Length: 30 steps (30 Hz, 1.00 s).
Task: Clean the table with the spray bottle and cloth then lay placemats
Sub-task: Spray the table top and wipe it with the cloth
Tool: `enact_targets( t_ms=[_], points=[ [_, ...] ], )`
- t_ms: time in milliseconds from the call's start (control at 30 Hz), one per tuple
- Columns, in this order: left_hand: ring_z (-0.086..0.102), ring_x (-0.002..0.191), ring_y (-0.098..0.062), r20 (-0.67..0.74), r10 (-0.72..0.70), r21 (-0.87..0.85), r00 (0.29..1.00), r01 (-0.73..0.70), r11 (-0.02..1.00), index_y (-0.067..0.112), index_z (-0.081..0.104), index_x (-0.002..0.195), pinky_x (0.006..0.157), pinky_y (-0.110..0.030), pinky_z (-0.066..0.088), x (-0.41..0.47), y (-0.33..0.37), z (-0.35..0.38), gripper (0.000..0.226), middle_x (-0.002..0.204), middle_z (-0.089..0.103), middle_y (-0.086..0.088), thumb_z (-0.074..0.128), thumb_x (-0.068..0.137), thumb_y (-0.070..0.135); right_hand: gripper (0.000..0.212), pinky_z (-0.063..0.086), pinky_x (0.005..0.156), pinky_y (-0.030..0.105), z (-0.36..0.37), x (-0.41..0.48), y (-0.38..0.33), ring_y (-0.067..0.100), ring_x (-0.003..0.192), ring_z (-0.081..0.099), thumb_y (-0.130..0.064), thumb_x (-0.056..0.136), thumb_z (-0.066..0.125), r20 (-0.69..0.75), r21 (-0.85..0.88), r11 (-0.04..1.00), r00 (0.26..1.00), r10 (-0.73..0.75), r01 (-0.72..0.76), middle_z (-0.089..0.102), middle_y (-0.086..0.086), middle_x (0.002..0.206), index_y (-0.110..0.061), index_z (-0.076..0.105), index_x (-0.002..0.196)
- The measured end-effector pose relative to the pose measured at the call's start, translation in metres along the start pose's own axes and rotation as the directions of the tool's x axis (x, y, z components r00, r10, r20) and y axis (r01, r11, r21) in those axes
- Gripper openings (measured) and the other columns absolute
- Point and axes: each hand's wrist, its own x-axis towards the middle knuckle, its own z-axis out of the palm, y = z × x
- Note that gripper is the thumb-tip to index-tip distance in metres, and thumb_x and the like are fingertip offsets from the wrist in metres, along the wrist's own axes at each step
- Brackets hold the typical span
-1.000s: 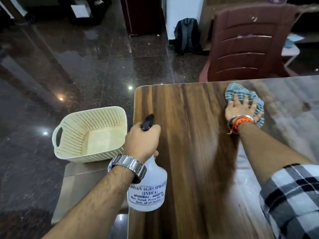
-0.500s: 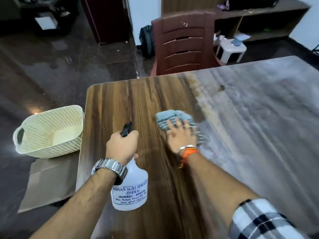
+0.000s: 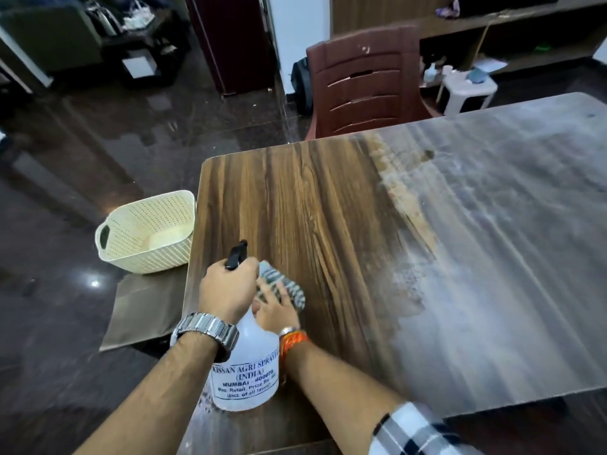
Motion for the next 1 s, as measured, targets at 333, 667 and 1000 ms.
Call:
enact_targets(
  t_ms=[333,667,1000],
  points=[
    [0.064,0.037,-0.019,0.197,-0.059,0.024,0.979,0.056,0.998,0.003,0.07,0.087,0.078,-0.049,0.064,-0.056,-0.052,0.004,0.028,0.066,0.067,-0.004,0.058,0.08,0.027,0.052,0.006,0.115,0.056,-0.017,-0.128,0.154,0.022,0.146,0.01,-0.048,0.094,0.035,-0.332,0.112,0.7,0.637,0.696,-0.705,0.016,-0.013,0.158,-0.049,0.021,0.144],
    [0.065,0.038,-0.022,0.185,-0.016,0.007,0.983,0.015,1.0,-0.001,0.07,0.09,0.079,-0.049,0.061,-0.077,-0.092,-0.039,0.035,0.066,0.067,-0.006,0.057,0.078,0.03,0.058,0.015,0.112,0.058,0.037,-0.164,0.037,0.03,0.142,0.025,-0.045,0.084,0.03,-0.346,0.085,0.72,0.658,0.669,-0.688,0.028,-0.005,0.155,-0.041,0.037,0.141],
    [0.056,0.038,-0.016,0.125,0.058,0.0,0.991,-0.058,0.998,0.014,0.055,0.068,0.064,-0.034,0.046,-0.103,-0.09,-0.063,0.014,0.063,0.06,-0.003,0.056,0.074,0.028,0.039,0.044,0.104,0.032,0.136,-0.098,-0.086,0.011,0.13,0.047,-0.043,0.084,0.032,-0.098,0.177,0.965,0.972,0.212,-0.193,0.059,-0.041,0.108,-0.056,0.067,0.097]
  ],
)
